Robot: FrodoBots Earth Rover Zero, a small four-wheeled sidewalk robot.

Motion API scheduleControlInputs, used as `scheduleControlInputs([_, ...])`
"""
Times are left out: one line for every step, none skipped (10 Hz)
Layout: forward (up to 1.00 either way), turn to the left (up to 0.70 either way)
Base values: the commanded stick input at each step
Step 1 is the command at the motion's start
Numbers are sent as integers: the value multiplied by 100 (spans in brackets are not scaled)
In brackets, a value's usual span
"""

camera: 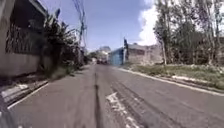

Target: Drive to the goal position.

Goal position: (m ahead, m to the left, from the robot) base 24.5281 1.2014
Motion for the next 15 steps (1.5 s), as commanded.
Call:
scheduleControlInputs([100, 0])
scheduleControlInputs([100, 0])
scheduleControlInputs([100, 0])
scheduleControlInputs([100, 0])
scheduleControlInputs([100, 0])
scheduleControlInputs([100, 0])
scheduleControlInputs([100, 0])
scheduleControlInputs([100, 0])
scheduleControlInputs([100, 0])
scheduleControlInputs([100, 0])
scheduleControlInputs([100, 0])
scheduleControlInputs([100, 0])
scheduleControlInputs([100, 0])
scheduleControlInputs([100, 0])
scheduleControlInputs([100, 0])
